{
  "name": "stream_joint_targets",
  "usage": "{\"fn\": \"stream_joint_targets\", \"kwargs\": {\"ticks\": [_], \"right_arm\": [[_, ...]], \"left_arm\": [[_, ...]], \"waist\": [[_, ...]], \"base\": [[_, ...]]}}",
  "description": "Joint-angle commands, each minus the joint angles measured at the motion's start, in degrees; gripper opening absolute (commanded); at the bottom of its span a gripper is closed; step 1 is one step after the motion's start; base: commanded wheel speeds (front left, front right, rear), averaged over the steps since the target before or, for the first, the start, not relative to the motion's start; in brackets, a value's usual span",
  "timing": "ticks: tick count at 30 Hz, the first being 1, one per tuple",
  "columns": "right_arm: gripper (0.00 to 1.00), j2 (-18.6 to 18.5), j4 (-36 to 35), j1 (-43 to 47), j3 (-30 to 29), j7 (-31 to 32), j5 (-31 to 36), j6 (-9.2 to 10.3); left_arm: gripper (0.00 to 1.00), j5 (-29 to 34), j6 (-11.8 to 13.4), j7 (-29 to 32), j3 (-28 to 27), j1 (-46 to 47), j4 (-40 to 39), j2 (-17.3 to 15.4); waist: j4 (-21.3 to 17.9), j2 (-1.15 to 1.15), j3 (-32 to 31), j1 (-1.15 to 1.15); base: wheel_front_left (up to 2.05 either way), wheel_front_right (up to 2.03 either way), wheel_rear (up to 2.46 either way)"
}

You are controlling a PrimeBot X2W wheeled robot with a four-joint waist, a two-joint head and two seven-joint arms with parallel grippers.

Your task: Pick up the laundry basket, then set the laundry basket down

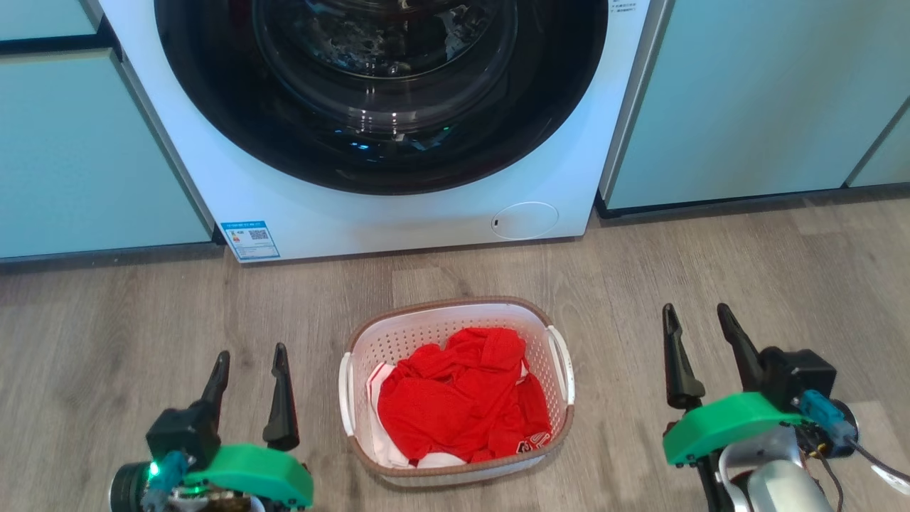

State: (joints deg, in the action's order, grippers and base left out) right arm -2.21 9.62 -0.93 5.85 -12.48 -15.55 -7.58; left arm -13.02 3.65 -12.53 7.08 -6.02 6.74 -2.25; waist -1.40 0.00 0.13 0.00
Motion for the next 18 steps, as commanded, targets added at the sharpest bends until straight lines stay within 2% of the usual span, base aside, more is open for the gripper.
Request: {"fn": "stream_joint_targets", "kwargs": {"ticks": [1,10,18], "right_arm": [[1.00,-0.6,-2.3,-2.0,1.7,-1.1,2.3,0.08],[1.00,-0.7,-2.3,-2.1,2.9,-2.5,7.9,0.09],[1.00,-0.7,-1.7,-2.2,3.0,-2.5,7.7,0.09]], "left_arm": [[1.00,2.1,0.7,-1.0,-1.1,1.6,-2.2,-0.6],[1.00,7.1,1.4,-2.5,-0.6,1.3,-2.4,-0.6],[1.00,6.4,1.5,-2.5,-0.6,1.2,-1.9,-0.6]], "waist": [[0.0,0.00,0.0,0.00],[-0.1,0.00,0.1,0.00],[-0.2,0.00,0.1,0.00]], "base": [[0.00,0.00,0.00],[0.00,0.00,0.00],[0.00,0.00,0.00]]}}
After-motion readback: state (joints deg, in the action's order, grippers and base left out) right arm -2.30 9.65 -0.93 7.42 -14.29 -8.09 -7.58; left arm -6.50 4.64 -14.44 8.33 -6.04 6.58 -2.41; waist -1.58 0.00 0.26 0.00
